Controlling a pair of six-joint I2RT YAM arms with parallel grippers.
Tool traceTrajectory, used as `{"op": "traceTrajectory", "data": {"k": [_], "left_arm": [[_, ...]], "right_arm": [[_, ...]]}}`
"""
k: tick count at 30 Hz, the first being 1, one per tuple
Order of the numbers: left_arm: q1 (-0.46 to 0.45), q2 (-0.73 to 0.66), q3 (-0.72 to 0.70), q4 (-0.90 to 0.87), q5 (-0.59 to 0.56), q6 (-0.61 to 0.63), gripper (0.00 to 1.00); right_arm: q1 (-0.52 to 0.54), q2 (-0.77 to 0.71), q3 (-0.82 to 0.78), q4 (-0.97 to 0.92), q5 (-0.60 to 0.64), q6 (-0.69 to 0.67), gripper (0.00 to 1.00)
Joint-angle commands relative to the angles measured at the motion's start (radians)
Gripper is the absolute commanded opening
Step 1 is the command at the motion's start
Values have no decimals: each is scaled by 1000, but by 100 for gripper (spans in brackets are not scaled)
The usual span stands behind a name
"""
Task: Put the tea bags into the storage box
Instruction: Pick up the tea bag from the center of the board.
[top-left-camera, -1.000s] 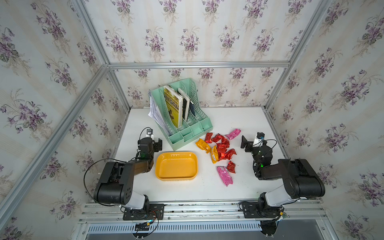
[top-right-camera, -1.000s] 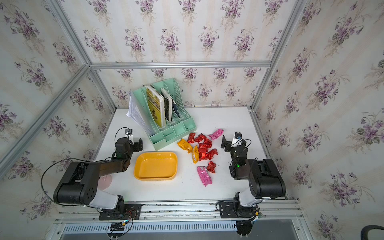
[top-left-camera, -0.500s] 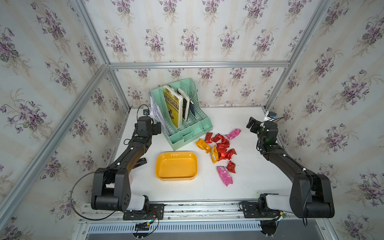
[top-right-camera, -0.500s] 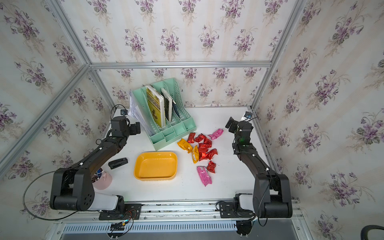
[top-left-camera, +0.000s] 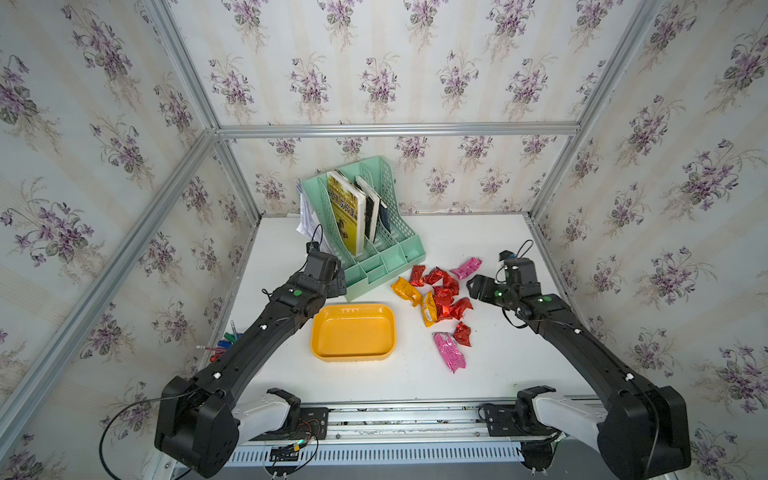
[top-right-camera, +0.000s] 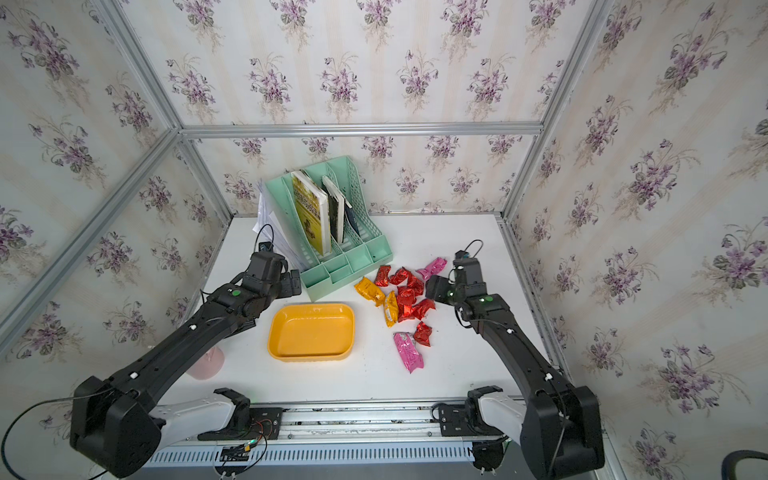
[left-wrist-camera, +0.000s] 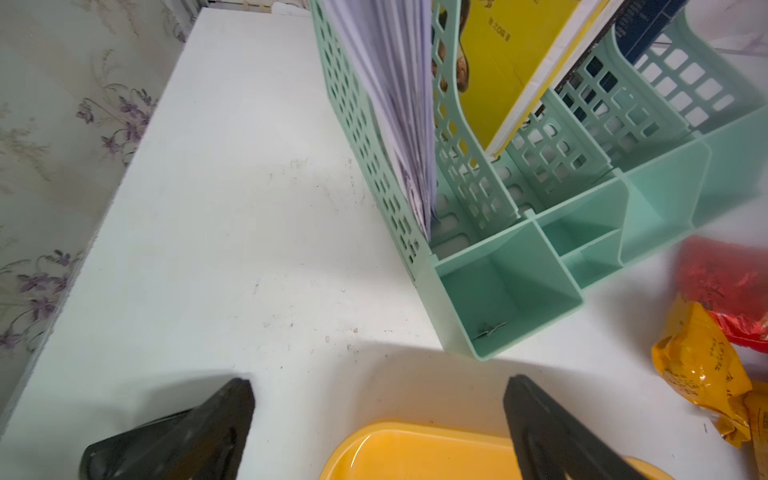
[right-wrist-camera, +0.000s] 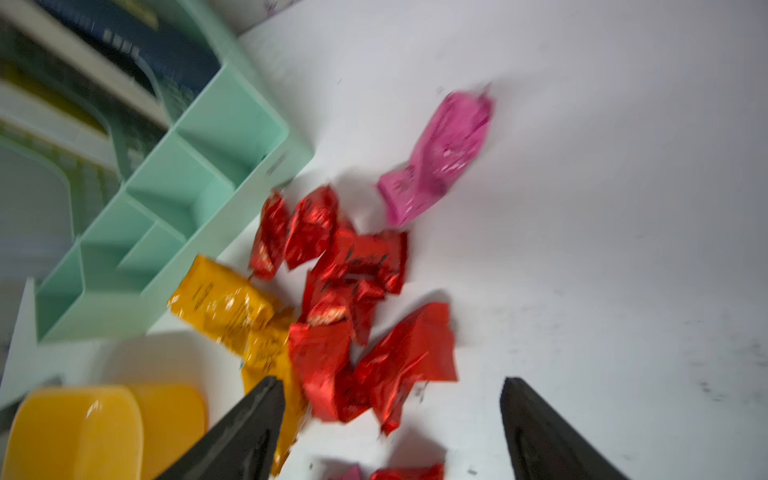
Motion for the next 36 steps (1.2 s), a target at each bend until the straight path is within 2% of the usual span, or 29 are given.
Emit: {"op": "traceTrajectory", "data": {"k": [1, 4, 7, 11, 13, 20, 25, 28, 30, 36], "left_arm": [[-4, -51, 31, -155, -83, -54, 99], [-4, -110, 28, -210, -63, -84, 99], [-6, -154, -8, -233, -11, -136, 99], [-8, -186, -81, -196, 38, -197, 99], [-8, -187, -113, -159, 57, -207, 99], [-8, -137, -71, -166, 79, -205, 99], [-8, -184, -132, -153, 94, -241, 99], [-8, -219, -163, -163, 98, -259, 99], [-8, -241, -176, -178, 95, -271, 99], [-8, -311, -227, -196, 95, -293, 99]], "right_arm": [[186, 24, 37, -134, 54, 15, 80], [392, 81, 59, -182, 123, 47, 73], [464, 131, 55, -207, 179, 86, 67], [491, 170, 57, -251, 257, 119, 67], [495, 187, 54, -269, 279, 123, 70], [500, 226, -10, -235, 222, 177, 74], [500, 229, -72, -165, 193, 179, 80], [501, 228, -99, -114, 178, 190, 80], [501, 231, -106, -97, 178, 196, 76], [500, 222, -117, -78, 206, 214, 48]]}}
